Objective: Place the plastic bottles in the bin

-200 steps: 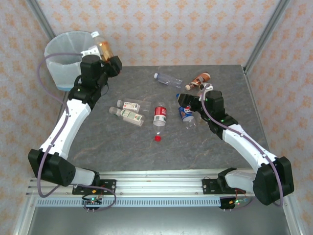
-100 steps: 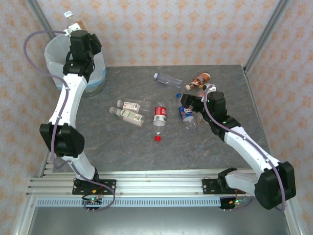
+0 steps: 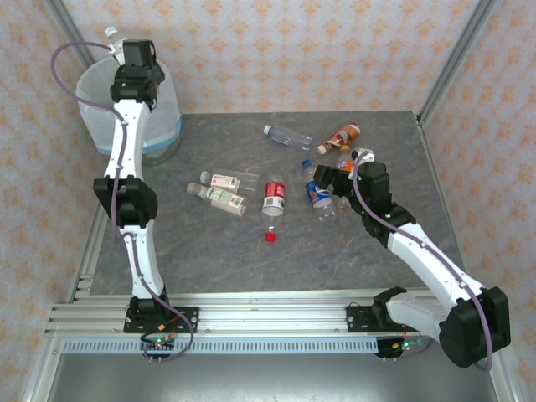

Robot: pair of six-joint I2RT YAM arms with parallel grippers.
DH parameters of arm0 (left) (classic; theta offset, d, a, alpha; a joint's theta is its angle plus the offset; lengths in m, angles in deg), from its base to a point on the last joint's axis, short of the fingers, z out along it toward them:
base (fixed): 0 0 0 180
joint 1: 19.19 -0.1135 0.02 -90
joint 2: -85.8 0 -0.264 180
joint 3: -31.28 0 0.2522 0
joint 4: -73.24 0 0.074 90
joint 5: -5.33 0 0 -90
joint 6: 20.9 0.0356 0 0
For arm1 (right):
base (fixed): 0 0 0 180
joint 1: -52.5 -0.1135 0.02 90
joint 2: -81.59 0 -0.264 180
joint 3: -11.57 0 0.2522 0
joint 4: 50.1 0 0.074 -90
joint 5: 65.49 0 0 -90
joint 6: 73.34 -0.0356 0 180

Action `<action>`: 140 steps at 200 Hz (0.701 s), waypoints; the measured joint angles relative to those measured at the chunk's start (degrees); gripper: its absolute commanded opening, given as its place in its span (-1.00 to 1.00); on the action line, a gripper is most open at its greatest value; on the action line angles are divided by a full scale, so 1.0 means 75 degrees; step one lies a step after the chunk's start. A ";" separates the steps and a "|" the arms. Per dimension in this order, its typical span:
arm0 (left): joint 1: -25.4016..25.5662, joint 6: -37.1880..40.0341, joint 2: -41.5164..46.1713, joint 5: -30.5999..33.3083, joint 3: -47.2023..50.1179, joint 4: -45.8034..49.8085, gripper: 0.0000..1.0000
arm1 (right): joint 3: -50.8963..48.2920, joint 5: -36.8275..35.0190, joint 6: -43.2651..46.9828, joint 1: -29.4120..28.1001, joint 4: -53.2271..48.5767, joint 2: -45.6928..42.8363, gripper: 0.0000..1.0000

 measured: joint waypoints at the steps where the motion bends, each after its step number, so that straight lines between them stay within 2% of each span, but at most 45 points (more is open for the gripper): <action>1: 0.0000 0.0006 -0.0032 0.0000 -0.0023 0.0035 0.47 | 0.0000 0.0000 0.0000 0.0000 -0.0003 -0.0003 0.98; 39: 0.0003 -0.0201 -0.0309 -0.0087 -0.0213 0.0481 0.67 | -0.0023 -0.0035 0.0000 0.0000 -0.0140 -0.0026 0.98; 96: 0.0003 -0.0286 -0.0306 -0.0493 -0.0297 0.0560 0.71 | -0.0099 -0.0064 0.0000 0.0000 -0.0178 -0.0055 0.98; 140: 0.0006 -0.0338 -0.0157 -0.1145 -0.0297 0.0822 0.77 | -0.0210 -0.0227 -0.0015 0.0000 -0.0169 -0.0047 0.98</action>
